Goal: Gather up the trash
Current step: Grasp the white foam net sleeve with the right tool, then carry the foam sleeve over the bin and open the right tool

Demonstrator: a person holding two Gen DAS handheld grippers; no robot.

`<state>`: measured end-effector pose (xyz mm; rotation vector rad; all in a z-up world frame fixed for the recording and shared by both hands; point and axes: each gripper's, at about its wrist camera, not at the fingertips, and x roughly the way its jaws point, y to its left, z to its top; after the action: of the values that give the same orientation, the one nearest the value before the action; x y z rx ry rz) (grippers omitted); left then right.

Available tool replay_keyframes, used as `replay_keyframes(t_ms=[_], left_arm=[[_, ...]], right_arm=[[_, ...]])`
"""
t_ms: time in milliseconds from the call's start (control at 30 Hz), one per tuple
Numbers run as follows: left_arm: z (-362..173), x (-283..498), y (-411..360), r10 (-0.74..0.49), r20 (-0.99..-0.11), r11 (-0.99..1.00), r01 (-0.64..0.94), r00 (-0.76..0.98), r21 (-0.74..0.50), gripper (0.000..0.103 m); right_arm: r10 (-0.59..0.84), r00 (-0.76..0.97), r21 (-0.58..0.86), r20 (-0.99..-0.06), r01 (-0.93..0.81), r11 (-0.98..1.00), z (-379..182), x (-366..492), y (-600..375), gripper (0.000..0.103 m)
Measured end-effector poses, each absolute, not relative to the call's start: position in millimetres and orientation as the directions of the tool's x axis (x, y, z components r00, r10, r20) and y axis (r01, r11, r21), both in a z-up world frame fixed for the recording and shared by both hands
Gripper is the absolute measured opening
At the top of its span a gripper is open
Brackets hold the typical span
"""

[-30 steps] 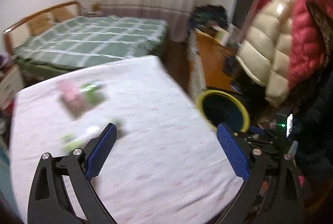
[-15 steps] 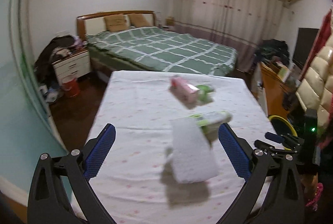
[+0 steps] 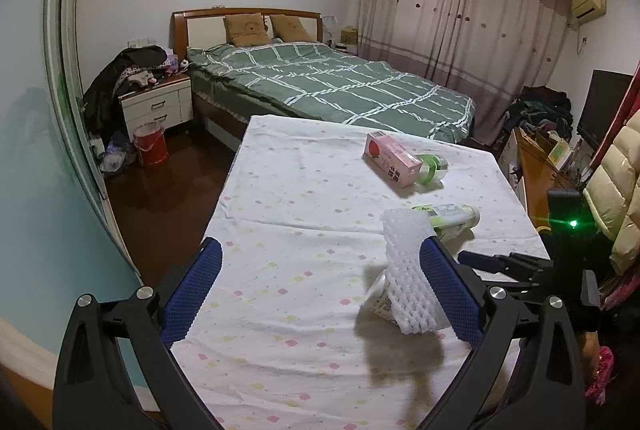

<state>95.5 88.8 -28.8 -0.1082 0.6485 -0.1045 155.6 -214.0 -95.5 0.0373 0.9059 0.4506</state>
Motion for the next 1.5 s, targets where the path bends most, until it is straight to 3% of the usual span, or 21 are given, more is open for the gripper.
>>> replay_keyframes(t_ms=[67, 133, 167, 400, 767, 967, 1167, 1500], left_arm=[[-32, 99, 87, -0.136, -0.6, 0.988, 0.066, 0.788, -0.137, 0.098], [-35, 101, 85, -0.144, -0.604, 0.987, 0.07, 0.784, -0.145, 0.098], [-35, 101, 85, -0.145, -0.605, 0.987, 0.07, 0.783, -0.146, 0.098], [-37, 101, 80, -0.142, -0.607, 0.988, 0.071, 0.782, -0.139, 0.098], [-35, 96, 67, -0.164, -0.6, 0.986, 0.11, 0.783, -0.126, 0.098], [-42, 98, 53, -0.203, -0.621, 0.979, 0.166, 0.757, -0.118, 0.098], [-53, 104, 37, -0.231, -0.646, 0.972, 0.206, 0.728, -0.115, 0.098], [-75, 113, -5, -0.281, -0.694, 0.949, 0.298, 0.663, -0.099, 0.098]], right_arm=[[0.411, 0.513, 0.239, -0.754, -0.369, 0.898, -100, 157, -213, 0.034], [0.422, 0.505, 0.247, -0.753, -0.378, 0.892, -100, 155, -212, 0.014], [0.43, 0.503, 0.253, -0.749, -0.383, 0.888, -100, 154, -212, 0.011], [0.492, 0.542, 0.286, -0.681, -0.421, 0.861, -73, 138, -217, 0.009], [0.475, 0.67, 0.301, -0.571, -0.368, 0.88, -24, 122, -269, 0.009], [0.352, 0.756, 0.283, -0.551, -0.228, 0.932, -12, 118, -336, 0.009], [0.131, 0.805, 0.246, -0.578, 0.018, 0.969, -20, 112, -432, 0.009], [-0.154, 0.731, 0.192, -0.664, 0.366, 0.911, -70, 116, -567, 0.009]])
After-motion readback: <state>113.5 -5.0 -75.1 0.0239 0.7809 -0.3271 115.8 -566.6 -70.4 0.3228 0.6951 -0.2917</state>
